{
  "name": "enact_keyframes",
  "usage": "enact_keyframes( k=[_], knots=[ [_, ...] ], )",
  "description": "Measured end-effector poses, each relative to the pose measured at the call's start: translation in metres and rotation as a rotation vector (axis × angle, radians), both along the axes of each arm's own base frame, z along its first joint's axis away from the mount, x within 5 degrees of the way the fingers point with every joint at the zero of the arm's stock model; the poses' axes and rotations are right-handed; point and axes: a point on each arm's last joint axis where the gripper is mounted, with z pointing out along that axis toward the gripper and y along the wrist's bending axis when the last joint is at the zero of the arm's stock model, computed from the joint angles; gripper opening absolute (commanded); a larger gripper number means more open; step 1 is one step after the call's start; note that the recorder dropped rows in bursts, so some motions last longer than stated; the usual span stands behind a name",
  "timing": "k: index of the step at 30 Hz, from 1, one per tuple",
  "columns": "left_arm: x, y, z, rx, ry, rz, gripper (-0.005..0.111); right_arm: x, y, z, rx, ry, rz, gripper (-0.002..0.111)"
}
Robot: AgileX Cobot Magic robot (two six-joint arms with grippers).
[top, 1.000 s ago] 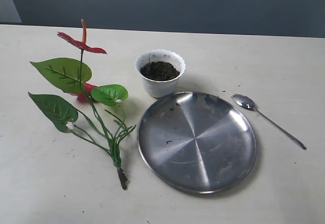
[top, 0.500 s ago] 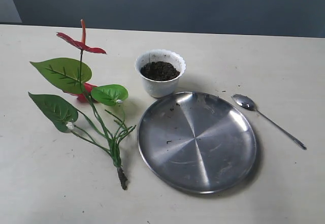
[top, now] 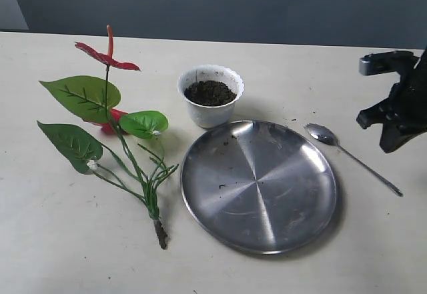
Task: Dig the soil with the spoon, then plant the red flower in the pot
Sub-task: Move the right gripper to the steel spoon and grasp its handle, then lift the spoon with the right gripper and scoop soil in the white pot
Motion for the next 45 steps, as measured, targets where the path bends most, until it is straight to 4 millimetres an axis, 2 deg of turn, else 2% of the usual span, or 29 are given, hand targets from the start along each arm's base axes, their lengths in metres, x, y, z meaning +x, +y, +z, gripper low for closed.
enact_keyframes(
  k=[5,16,22,27,34,37,40,45],
  knots=[
    [0.000,0.000,0.000,0.000,0.000,0.000,0.001,0.009,0.011,-0.019,-0.003,-0.016,0.040,0.041],
    [0.000,0.000,0.000,0.000,0.000,0.000,0.001,0.018,0.008,-0.056,-0.045,0.029,0.073,0.040],
    [0.000,0.000,0.000,0.000,0.000,0.000,0.001,0.019,0.008,-0.072,-0.046,0.059,0.074,0.029],
    [0.000,0.000,0.000,0.000,0.000,0.000,0.001,0.020,0.008,-0.076,-0.049,0.069,0.077,0.000],
    [0.000,0.000,0.000,0.000,0.000,0.000,0.001,0.020,0.008,-0.077,-0.052,0.089,0.073,-0.001],
    [0.000,0.000,0.000,0.000,0.000,0.000,0.001,0.018,0.008,-0.072,-0.047,0.098,0.062,-0.001],
    [0.000,0.000,0.000,0.000,0.000,0.000,0.001,0.015,0.010,-0.054,-0.046,0.066,0.064,-0.001],
    [0.000,0.000,0.000,0.000,0.000,0.000,0.001,0.026,0.029,0.013,-0.045,-0.217,0.133,-0.001]
  ],
)
